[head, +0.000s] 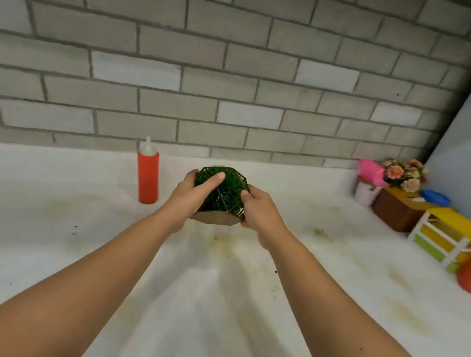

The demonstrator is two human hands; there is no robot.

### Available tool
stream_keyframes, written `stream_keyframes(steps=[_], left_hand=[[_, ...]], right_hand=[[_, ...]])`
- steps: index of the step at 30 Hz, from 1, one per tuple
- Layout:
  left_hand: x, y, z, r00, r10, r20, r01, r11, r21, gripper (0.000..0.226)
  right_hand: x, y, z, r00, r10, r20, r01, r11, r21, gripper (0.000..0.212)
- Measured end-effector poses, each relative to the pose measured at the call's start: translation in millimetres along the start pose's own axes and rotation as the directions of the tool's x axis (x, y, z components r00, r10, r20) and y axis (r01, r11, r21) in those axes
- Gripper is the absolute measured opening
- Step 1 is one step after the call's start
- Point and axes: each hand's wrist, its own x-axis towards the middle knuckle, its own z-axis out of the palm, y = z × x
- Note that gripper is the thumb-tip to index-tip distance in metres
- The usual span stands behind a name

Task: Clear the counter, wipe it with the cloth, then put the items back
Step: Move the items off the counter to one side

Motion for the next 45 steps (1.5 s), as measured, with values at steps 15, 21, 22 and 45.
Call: stream_keyframes(steps=[15, 21, 22, 45], left_hand=[[20.3, 22.6, 209.5, 0.969, 0.045, 0.243, -0.046, 0.999, 0.000, 0.076], [55.9, 25.2, 255.3, 0.951, 0.042, 0.306, -0.073, 0.993, 0.091, 0.084], [63.5, 25.9, 262.4, 0.948, 0.043, 0.315, -0.076, 0.993, 0.094, 0.084], [154.7, 83.6, 448.7, 0.884, 0.367, 0.290, -0.369, 0.928, -0.052, 0.080]], right_hand=[[2.5, 71.3, -191.0, 0.969, 0.020, -0.248, -0.019, 1.000, 0.005, 0.032], [28.8, 90.3, -230.7, 0.940, 0.032, -0.341, -0.038, 0.999, -0.009, 0.032], [33.9, 92.5, -238.4, 0.942, 0.041, -0.334, -0.042, 0.999, 0.003, 0.031], [146.0, 91.8, -423.5, 0.902, 0.001, -0.432, 0.023, 0.998, 0.051, 0.056]])
